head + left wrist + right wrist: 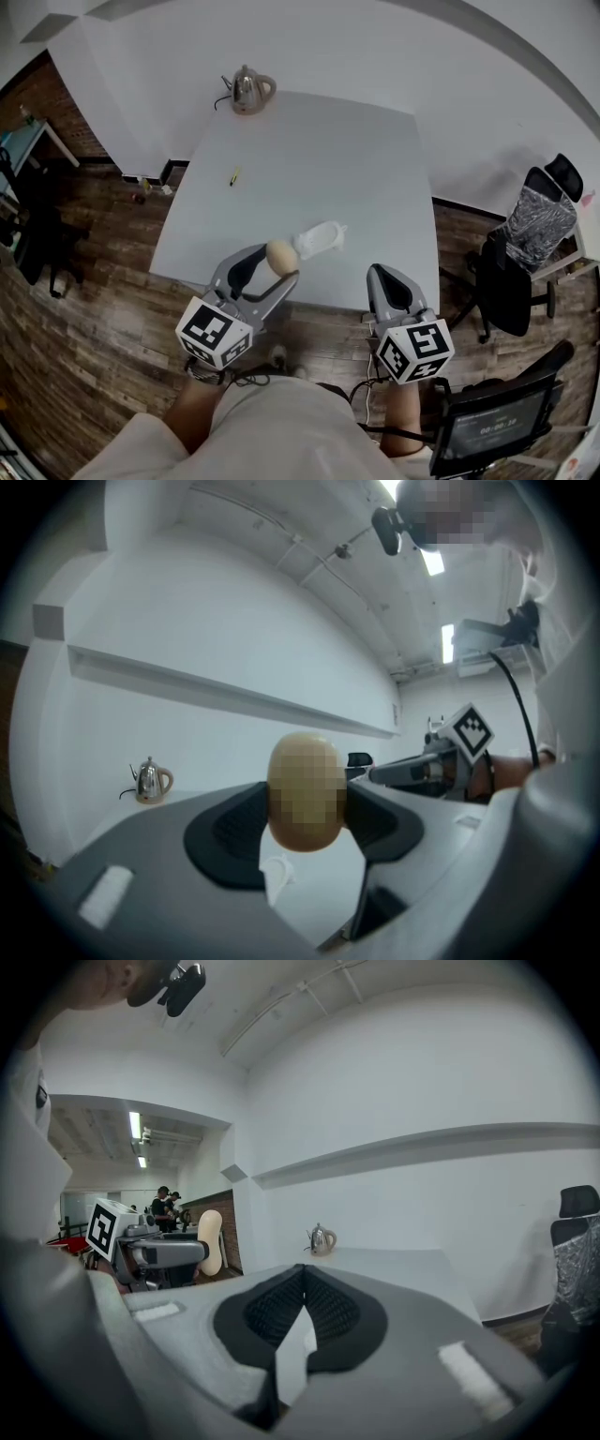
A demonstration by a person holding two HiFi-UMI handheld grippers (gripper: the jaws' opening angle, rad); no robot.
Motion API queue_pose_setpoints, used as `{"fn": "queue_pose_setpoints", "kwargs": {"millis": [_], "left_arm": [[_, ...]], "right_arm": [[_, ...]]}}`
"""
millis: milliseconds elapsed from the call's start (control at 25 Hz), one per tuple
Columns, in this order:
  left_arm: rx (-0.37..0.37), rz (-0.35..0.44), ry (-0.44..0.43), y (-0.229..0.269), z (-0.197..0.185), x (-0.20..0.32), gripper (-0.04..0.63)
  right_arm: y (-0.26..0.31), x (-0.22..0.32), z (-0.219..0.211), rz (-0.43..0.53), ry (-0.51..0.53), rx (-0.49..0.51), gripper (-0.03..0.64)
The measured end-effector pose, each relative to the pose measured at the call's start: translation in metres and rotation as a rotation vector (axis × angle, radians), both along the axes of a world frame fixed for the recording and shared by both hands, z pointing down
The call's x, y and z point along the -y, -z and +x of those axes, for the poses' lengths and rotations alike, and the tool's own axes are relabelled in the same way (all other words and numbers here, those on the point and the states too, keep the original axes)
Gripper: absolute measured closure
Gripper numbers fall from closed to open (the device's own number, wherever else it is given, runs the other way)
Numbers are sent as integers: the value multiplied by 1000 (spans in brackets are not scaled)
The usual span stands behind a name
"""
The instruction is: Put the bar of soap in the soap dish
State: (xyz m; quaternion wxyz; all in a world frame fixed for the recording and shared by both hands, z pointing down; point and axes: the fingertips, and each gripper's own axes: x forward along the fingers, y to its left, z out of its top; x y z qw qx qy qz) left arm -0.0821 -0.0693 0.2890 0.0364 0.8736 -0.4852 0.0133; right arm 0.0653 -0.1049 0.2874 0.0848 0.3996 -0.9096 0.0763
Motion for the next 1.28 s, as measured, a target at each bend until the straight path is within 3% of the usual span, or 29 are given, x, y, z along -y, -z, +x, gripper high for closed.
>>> {"fn": "queue_pose_setpoints", "kwargs": {"millis": [640,1280], "left_arm": [[55,-16,-42,-19,-16,24,324],[66,-62,-127,-30,-18,39,324]], "right_arm": [[-15,23,-16,-4,-41,-13,615],[-30,31,-27,-43,-82,-21,615]]}}
